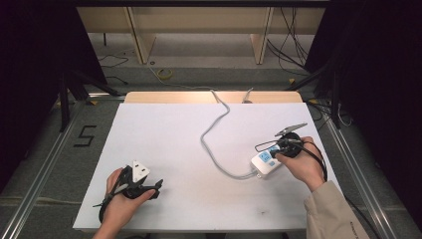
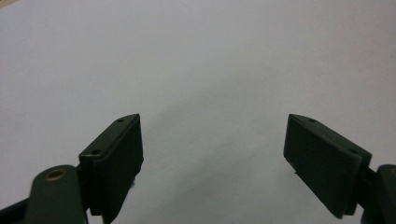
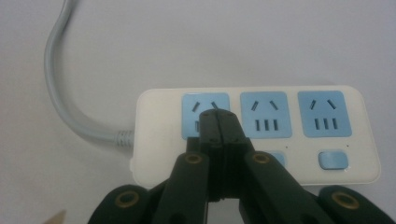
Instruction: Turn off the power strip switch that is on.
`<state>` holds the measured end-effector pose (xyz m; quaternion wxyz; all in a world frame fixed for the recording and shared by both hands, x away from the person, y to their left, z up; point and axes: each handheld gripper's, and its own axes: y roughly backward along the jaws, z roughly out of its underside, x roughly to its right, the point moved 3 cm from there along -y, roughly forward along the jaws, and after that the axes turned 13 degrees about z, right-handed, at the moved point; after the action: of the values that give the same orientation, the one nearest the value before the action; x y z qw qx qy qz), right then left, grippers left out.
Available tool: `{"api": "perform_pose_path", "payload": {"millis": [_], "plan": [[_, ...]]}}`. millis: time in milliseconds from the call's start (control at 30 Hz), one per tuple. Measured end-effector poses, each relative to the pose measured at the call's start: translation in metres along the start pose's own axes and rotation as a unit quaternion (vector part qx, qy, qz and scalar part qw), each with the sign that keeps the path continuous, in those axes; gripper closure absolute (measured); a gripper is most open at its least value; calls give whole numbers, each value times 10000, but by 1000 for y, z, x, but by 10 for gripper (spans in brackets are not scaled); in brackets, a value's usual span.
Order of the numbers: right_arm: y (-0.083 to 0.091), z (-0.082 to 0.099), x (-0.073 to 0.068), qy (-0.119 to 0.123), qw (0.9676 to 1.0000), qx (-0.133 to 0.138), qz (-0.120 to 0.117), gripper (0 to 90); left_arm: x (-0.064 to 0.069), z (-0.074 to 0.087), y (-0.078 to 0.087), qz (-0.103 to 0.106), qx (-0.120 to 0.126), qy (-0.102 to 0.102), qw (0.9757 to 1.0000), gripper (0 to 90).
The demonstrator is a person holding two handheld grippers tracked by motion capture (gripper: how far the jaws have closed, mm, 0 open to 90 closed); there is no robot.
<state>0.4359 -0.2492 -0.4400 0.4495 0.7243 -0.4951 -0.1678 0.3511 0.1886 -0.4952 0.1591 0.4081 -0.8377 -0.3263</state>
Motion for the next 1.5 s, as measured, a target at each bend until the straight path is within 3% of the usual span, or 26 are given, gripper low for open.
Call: {"api": "perform_pose_path", "payload": {"millis": [1500], "plan": [[-10, 4, -4, 195, 9990, -392, -18, 900, 0, 0, 0, 2, 4, -7, 10000, 193]]}}
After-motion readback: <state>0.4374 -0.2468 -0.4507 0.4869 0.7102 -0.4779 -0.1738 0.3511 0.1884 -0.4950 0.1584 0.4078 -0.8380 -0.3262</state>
